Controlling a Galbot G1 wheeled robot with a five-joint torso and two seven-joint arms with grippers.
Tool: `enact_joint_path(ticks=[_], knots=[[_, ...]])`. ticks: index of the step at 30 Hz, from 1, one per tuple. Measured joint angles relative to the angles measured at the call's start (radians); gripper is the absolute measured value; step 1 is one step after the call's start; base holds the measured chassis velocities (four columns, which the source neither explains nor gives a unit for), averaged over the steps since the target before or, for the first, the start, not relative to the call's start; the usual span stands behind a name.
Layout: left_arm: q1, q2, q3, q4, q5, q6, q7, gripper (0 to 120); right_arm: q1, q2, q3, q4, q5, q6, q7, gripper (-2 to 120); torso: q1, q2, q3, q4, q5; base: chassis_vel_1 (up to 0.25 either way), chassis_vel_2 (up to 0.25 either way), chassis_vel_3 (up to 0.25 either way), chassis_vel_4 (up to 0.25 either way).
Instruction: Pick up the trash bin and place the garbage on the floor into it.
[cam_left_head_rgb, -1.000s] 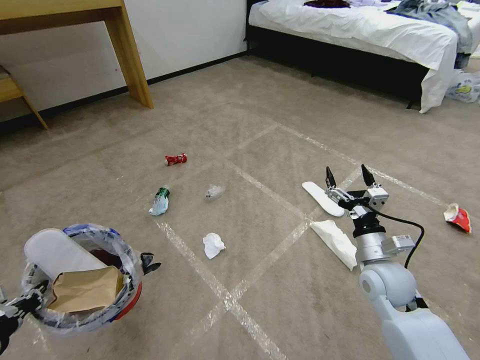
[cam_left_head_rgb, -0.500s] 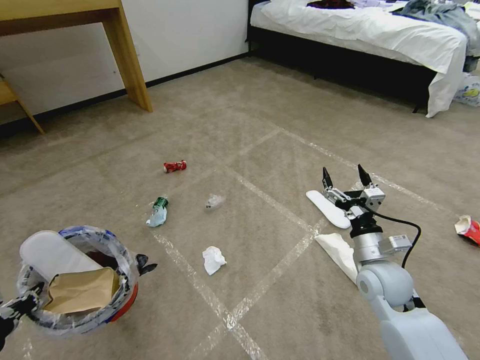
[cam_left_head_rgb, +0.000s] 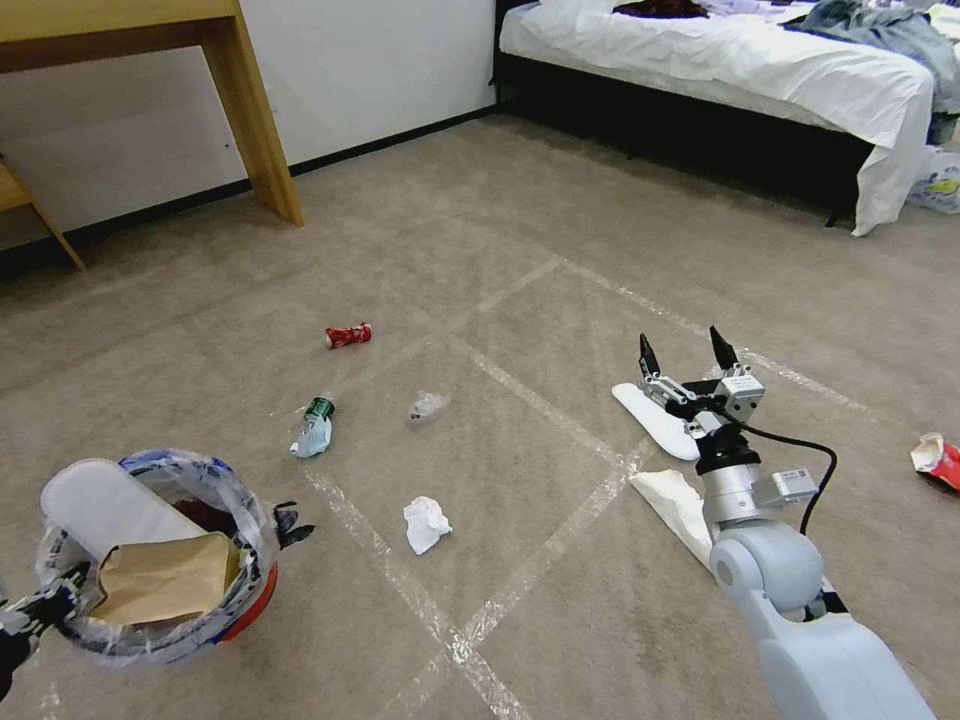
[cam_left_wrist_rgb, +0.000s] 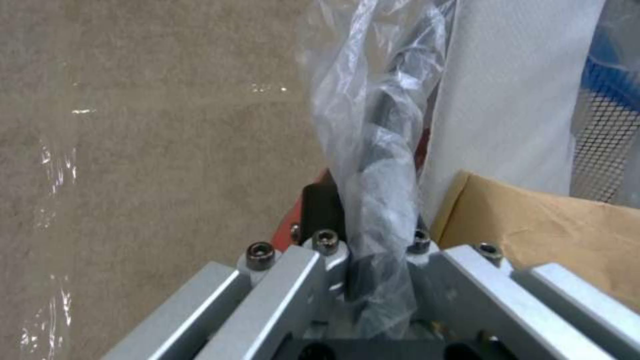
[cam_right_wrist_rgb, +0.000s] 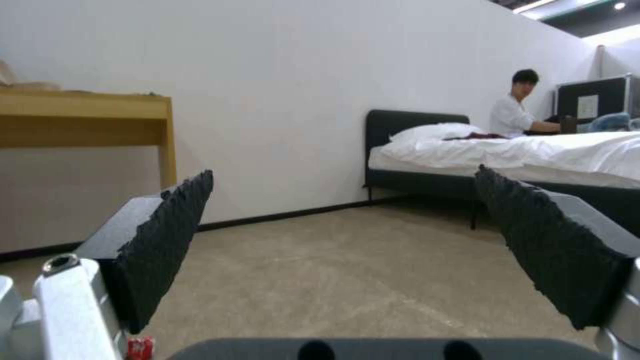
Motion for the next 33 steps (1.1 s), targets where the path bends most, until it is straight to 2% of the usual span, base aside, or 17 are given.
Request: enact_joint_path(ticks=[4,6,13,16,17,19,20,22,23,25,26,29,30,32,33], knots=[[-0.003,-0.002,0.001,-0.003,0.000,0.001,-0.001,1,0.008,-0.026,-0.017,0.020,0.008,-0.034,0.016,100,0.000,0.000,0.000,0.0000,0.0000,0.000,0.000,0.000,0.000],[-0.002,-0.006,0.002,-0.009,0.000,0.002,-0.001,1,0.030,-0.056,-0.064,0.065,0.041,-0.102,0.051,100,0.000,0.000,0.000,0.0000,-0.0001,0.000,0.000,0.000,0.000],[0.001,-0.011,0.002,-0.015,0.000,0.003,-0.001,1,0.073,-0.092,-0.135,0.109,0.094,-0.201,0.091,100,0.000,0.000,0.000,0.0001,0.0000,0.000,0.000,0.000,0.000],[0.001,-0.014,0.005,-0.021,0.000,0.004,-0.001,1,0.137,-0.137,-0.198,0.159,0.205,-0.354,0.145,100,0.000,0.000,0.000,-0.0002,0.0000,0.000,0.000,0.000,0.000],[0.001,-0.014,0.005,-0.021,0.000,0.004,-0.001,1,0.137,-0.137,-0.198,0.159,0.205,-0.354,0.145,100,0.000,0.000,0.000,-0.0002,0.0000,0.000,0.000,0.000,0.000],[0.001,-0.019,0.010,-0.025,0.004,0.004,-0.001,1,0.200,-0.154,-0.255,0.185,0.310,-0.448,0.195,100,0.000,0.000,0.000,0.0000,-0.0001,0.000,0.000,0.000,0.000],[0.001,-0.019,0.010,-0.025,0.004,0.004,-0.001,1,0.200,-0.154,-0.255,0.185,0.310,-0.448,0.195,100,0.000,0.000,0.000,0.0000,-0.0001,0.000,0.000,0.000,0.000],[0.005,-0.024,0.012,-0.029,0.009,0.004,-0.001,1,0.267,-0.161,-0.315,0.196,0.434,-0.566,0.279,100,0.000,0.000,0.000,0.0003,-0.0002,0.000,0.000,0.000,0.000],[0.005,-0.024,0.012,-0.029,0.009,0.004,-0.001,1,0.267,-0.161,-0.315,0.196,0.434,-0.566,0.279,100,0.000,0.000,0.000,0.0003,-0.0002,0.000,0.000,0.000,0.000],[0.007,-0.025,0.014,-0.031,0.014,0.004,-0.001,1,0.328,-0.169,-0.374,0.195,0.548,-0.690,0.369,100,0.000,0.000,0.000,0.0002,-0.0001,0.000,0.000,0.000,0.000],[0.007,-0.025,0.014,-0.031,0.014,0.004,-0.001,1,0.328,-0.169,-0.374,0.195,0.548,-0.690,0.369,100,0.000,0.000,0.000,0.0002,-0.0001,0.000,0.000,0.000,0.000],[0.003,-0.030,0.018,-0.032,0.021,0.005,-0.001,1,0.413,-0.172,-0.477,0.163,0.720,-0.818,0.474,100,0.000,0.000,0.000,-0.0002,0.0000,0.000,0.000,0.000,0.000],[0.003,-0.030,0.018,-0.032,0.021,0.005,-0.001,1,0.413,-0.172,-0.477,0.163,0.720,-0.818,0.474,100,0.000,0.000,0.000,-0.0002,0.0000,0.000,0.000,0.000,0.000],[0.002,-0.036,0.021,-0.032,0.029,0.005,-0.001,1,0.482,-0.153,-0.559,0.114,0.865,-0.920,0.562,100,0.000,0.000,0.000,0.0001,-0.0002,0.000,0.000,0.000,0.000],[0.002,-0.036,0.021,-0.032,0.029,0.005,-0.001,1,0.482,-0.153,-0.559,0.114,0.865,-0.920,0.562,100,0.000,0.000,0.000,0.0001,-0.0002,0.000,0.000,0.000,0.000]])
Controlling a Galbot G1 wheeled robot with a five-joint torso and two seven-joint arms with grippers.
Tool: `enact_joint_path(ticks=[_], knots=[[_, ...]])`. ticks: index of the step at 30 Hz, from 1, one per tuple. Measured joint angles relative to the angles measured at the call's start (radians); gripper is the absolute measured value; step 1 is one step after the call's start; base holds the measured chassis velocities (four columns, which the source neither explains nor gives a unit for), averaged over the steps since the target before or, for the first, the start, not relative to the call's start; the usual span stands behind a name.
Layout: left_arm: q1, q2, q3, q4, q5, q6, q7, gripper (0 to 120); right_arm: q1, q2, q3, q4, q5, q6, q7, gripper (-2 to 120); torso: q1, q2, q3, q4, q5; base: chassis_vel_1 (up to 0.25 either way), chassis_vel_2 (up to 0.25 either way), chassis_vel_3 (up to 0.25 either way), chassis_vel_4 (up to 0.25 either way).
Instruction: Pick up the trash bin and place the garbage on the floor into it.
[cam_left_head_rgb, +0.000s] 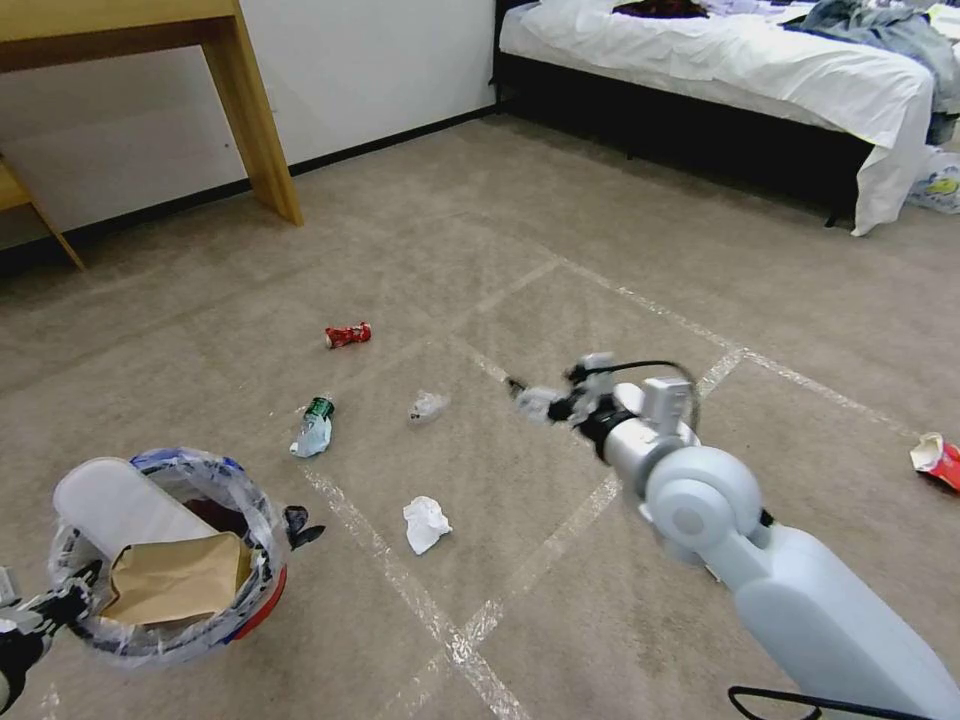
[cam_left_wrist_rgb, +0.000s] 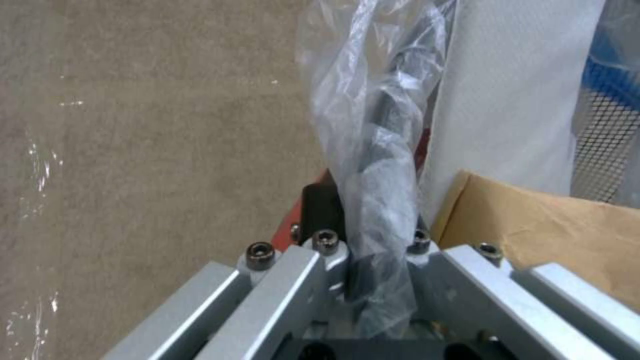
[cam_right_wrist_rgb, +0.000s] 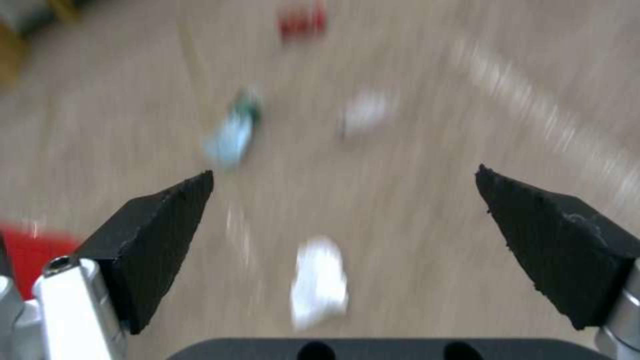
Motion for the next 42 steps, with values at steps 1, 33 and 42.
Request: enact_joint_path(ticks=[1,33,42], knots=[[0.000,-0.002,0.000,0.001,0.002,0.000,0.000,1,0.018,0.008,-0.028,-0.023,0.020,-0.012,0.018,100,0.000,0.000,0.000,0.0001,0.0000,0.000,0.000,0.000,0.000],[-0.004,-0.047,0.009,0.037,0.052,-0.002,0.012,1,0.194,0.392,-0.414,-0.751,-0.183,-0.050,-0.104,100,0.000,0.000,0.000,0.0000,0.0000,0.000,0.000,0.000,0.000],[0.010,-0.044,-0.002,0.038,0.049,-0.006,0.017,1,0.220,0.484,-0.436,-0.967,-0.295,0.013,-0.179,100,0.000,0.000,0.000,0.0000,0.0000,0.000,0.000,0.000,0.000]])
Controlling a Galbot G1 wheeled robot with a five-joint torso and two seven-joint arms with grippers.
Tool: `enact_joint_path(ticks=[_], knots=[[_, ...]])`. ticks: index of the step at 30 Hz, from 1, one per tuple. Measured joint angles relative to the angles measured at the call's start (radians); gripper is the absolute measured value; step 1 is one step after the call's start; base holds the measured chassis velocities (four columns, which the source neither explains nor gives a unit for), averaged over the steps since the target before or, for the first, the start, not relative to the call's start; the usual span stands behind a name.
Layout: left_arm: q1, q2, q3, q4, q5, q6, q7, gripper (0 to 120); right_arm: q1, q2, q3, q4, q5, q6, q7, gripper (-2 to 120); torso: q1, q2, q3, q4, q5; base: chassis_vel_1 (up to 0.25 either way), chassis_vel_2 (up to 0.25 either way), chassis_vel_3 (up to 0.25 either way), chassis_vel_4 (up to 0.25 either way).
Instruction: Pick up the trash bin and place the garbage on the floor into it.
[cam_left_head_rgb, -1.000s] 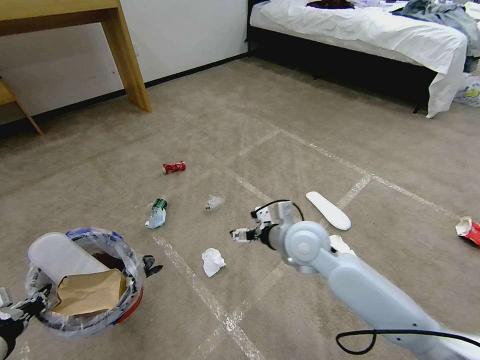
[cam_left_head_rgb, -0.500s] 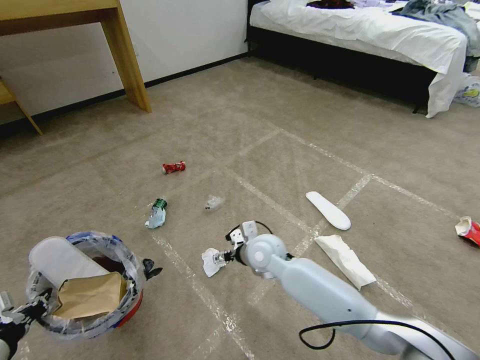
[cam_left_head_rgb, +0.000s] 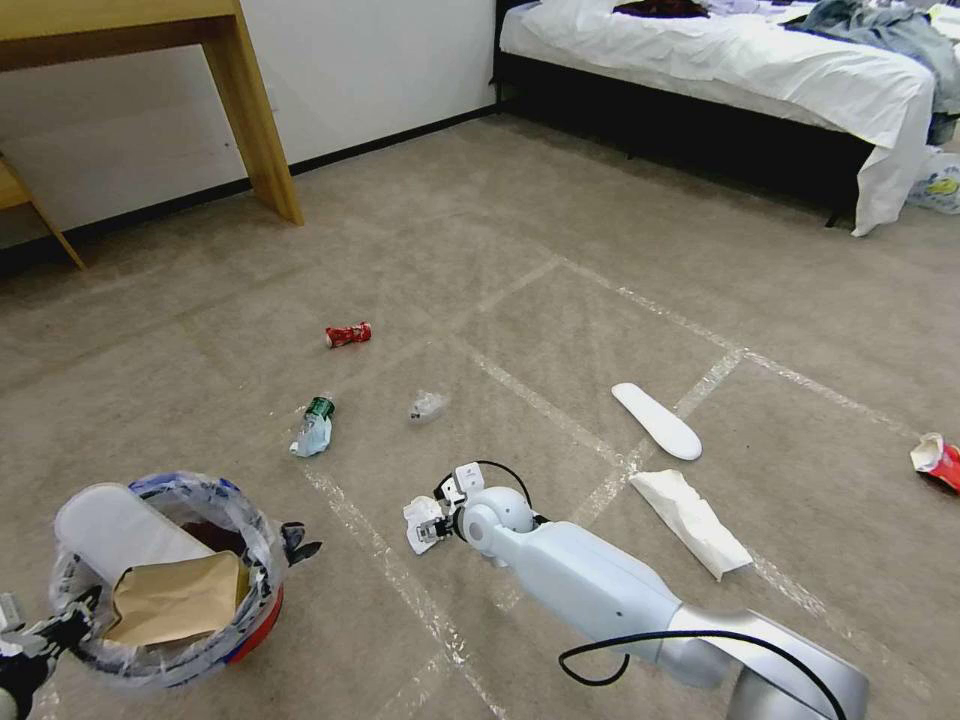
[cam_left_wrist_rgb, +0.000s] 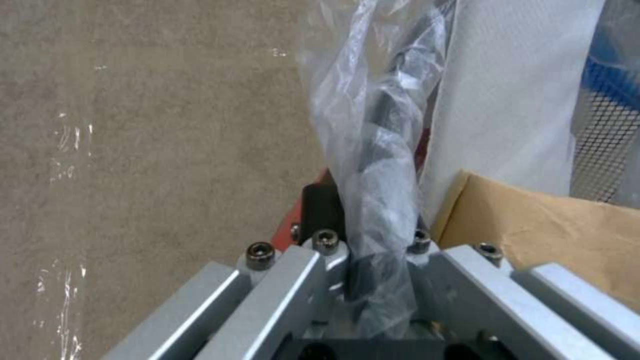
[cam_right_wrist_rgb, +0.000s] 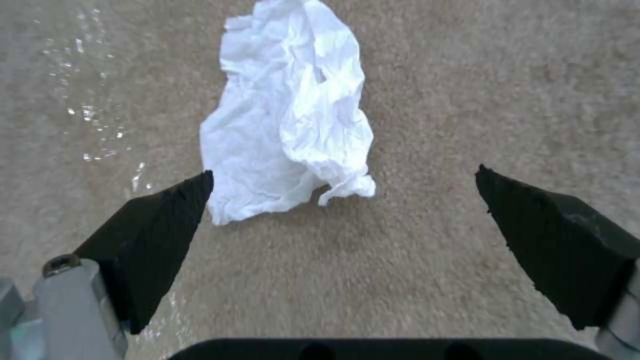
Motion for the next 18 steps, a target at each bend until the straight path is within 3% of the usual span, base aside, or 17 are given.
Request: enact_joint_path(ticks=[18], knots=[[0.008,-0.007,-0.003,-0.008,-0.002,-0.004,0.001,1,-0.006,0.093,0.005,-0.146,-0.083,0.119,-0.124,99,0.000,0.000,0.000,0.0000,0.0001,0.000,0.000,0.000,0.000]])
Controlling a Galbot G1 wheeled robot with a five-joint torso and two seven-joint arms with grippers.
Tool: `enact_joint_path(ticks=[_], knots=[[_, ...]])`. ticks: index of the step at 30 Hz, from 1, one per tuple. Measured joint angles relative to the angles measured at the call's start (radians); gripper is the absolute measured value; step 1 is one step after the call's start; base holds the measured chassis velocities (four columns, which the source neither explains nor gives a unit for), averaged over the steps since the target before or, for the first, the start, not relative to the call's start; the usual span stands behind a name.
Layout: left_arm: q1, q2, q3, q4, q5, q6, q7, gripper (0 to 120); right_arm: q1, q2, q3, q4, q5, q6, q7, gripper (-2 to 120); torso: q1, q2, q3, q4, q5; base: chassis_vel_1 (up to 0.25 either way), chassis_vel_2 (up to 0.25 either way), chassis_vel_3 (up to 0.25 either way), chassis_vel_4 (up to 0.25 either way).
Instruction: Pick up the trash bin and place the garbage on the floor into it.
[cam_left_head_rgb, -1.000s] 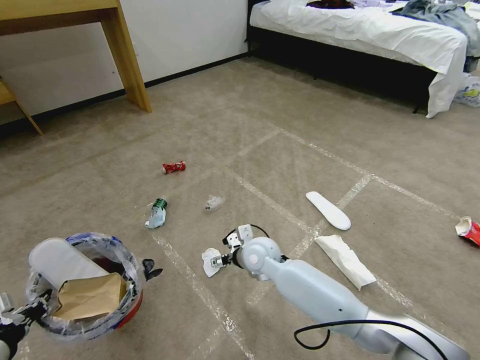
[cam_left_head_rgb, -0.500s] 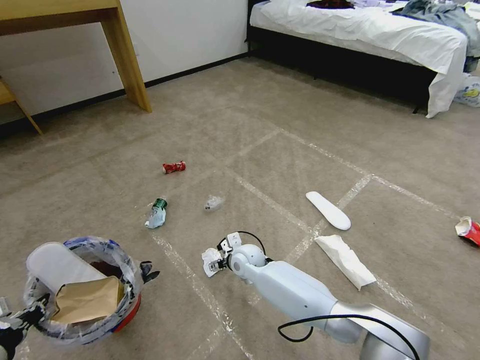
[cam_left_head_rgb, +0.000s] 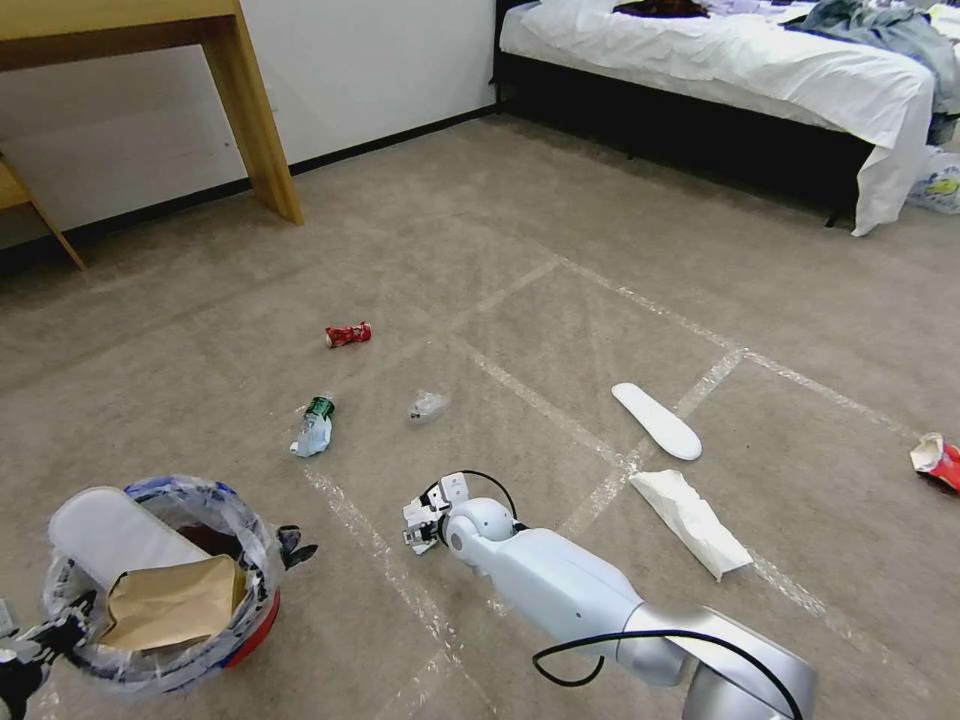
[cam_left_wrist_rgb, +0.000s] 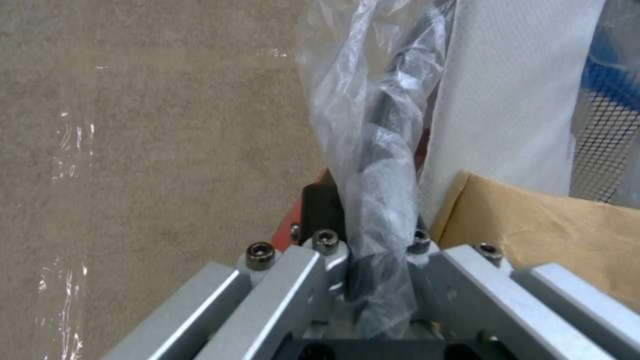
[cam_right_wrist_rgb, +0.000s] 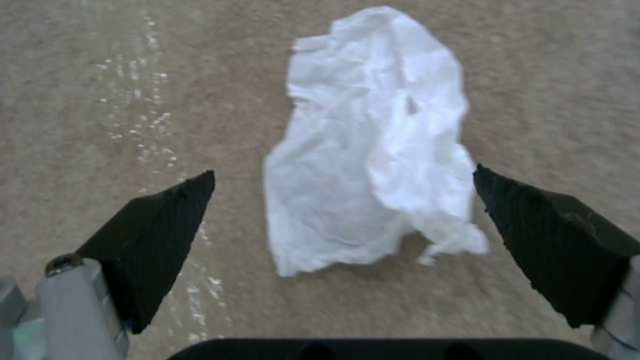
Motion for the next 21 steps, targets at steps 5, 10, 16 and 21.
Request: enact_joint_path(ticks=[5,10,16,21], knots=[[0.006,-0.002,-0.004,-0.003,-0.001,-0.001,0.000,1,0.002,0.023,0.001,-0.040,-0.020,0.016,-0.020,99,0.000,0.000,0.000,0.0000,0.0000,0.000,0.000,0.000,0.000],[0.014,-0.005,-0.007,-0.007,-0.001,-0.005,0.001,1,0.006,0.051,0.001,-0.093,-0.059,0.047,-0.045,96,0.000,0.000,0.000,0.0000,0.0000,0.000,0.000,0.000,0.000],[0.013,-0.007,-0.007,-0.007,-0.001,-0.006,0.001,1,0.011,0.069,0.002,-0.129,-0.093,0.076,-0.064,96,0.000,0.000,0.000,0.0000,0.0000,0.000,0.000,0.000,0.000],[0.011,-0.007,-0.005,-0.006,-0.001,-0.007,0.001,1,0.009,0.069,0.003,-0.135,-0.106,0.087,-0.070,95,0.000,0.000,0.000,0.0000,0.0000,0.000,0.000,0.000,0.000]])
